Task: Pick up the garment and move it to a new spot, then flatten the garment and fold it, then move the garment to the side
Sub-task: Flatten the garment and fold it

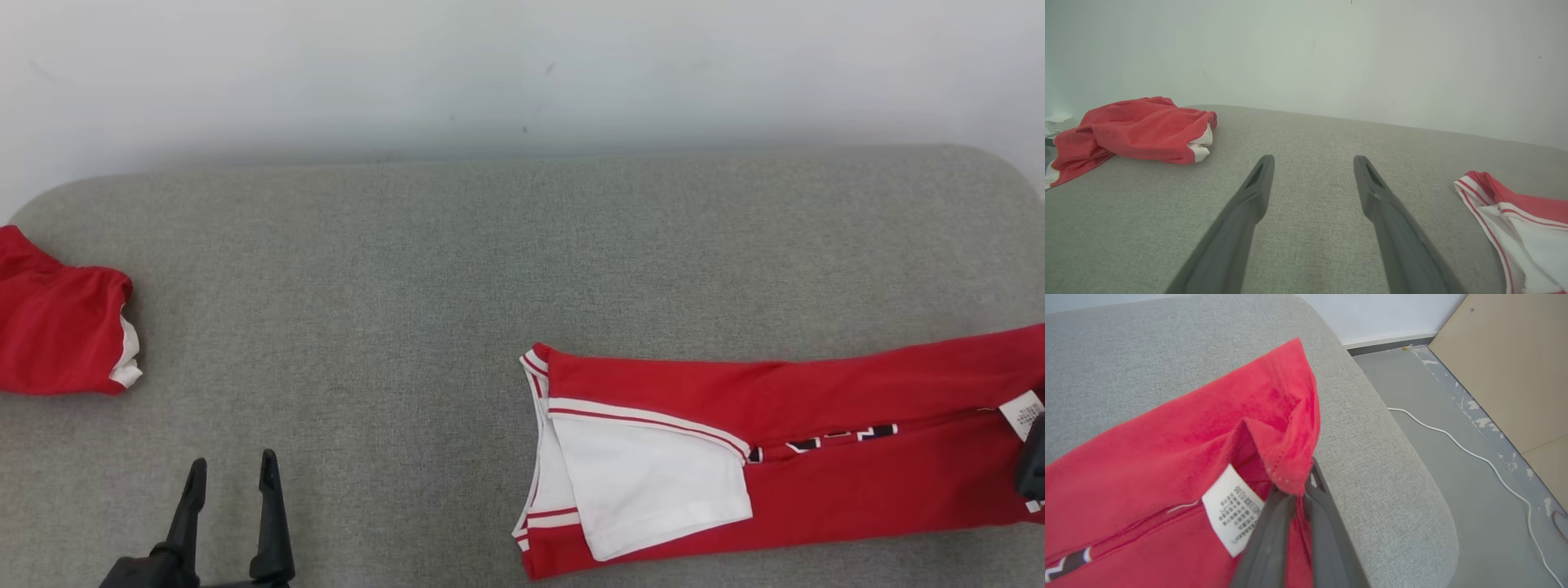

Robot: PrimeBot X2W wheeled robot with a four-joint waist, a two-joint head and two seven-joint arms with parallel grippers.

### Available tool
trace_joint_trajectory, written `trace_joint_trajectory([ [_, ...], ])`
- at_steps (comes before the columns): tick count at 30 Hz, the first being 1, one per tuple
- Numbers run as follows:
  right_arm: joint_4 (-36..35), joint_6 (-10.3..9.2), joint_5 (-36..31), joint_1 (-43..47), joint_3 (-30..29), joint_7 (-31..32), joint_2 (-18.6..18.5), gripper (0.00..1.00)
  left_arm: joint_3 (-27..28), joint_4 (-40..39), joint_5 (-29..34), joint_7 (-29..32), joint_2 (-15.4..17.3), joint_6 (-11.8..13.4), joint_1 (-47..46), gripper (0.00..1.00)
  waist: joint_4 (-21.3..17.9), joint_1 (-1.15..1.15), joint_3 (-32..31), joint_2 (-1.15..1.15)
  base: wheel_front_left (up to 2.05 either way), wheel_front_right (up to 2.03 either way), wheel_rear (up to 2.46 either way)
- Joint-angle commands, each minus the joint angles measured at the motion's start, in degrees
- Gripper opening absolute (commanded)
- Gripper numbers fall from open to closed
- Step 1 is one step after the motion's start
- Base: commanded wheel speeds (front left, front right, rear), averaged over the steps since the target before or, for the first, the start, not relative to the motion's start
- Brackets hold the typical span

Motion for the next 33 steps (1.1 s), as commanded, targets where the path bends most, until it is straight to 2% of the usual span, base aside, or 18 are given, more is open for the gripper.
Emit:
trace_joint_trajectory([
  [1,-1.1,-0.16,-0.7,0.6,-0.1,0.2,0.3,0.0,-0.1,0.2,-0.2,0.0,0.0,0.4,0.6,1.0,-0.2,0.0,-0.6,0.0,0.0,0.0,0.0],
  [4,-3.6,-0.16,-0.7,1.6,1.7,1.4,2.4,0.0,-0.4,0.4,-0.5,0.0,0.0,0.4,1.1,1.0,-0.2,0.0,-1.6,0.0,0.0,0.0,0.0],
  [7,-6.5,-0.16,1.5,2.6,6.3,2.6,4.6,0.0,-0.6,0.5,-0.7,0.0,0.0,0.7,1.7,1.0,-0.4,0.0,-2.5,0.0,0.0,0.0,0.0],
  [11,-10.8,-0.15,6.0,4.6,16.1,4.7,8.0,0.0,-0.7,0.5,-0.9,0.0,0.0,0.9,2.1,1.0,-0.5,0.0,-3.4,0.0,0.0,0.0,0.0],
  [18,-15.6,-0.15,14.8,5.8,33.1,7.8,10.2,0.0,-0.9,0.2,-1.2,0.0,0.0,1.2,2.6,1.0,-0.4,0.0,-3.6,0.0,0.0,0.0,0.0],
  [24,-11.6,-0.15,19.3,3.5,40.9,7.1,11.8,0.0,-1.6,0.8,-1.4,0.0,0.0,0.9,2.1,1.0,0.7,0.0,-3.5,0.0,0.0,0.0,0.0],
  [29,-7.4,-0.15,21.8,1.5,44.1,5.3,12.1,0.0,-2.3,1.2,-1.4,0.0,0.0,0.7,1.9,1.0,1.9,0.0,-3.3,0.0,0.0,0.0,0.0],
  [33,-3.5,-0.15,27.1,-0.7,47.7,3.3,12.2,0.0,-2.7,1.6,-1.4,0.0,0.0,0.7,1.6,1.0,3.1,0.0,-3.2,0.0,0.0,0.0,0.0],
])
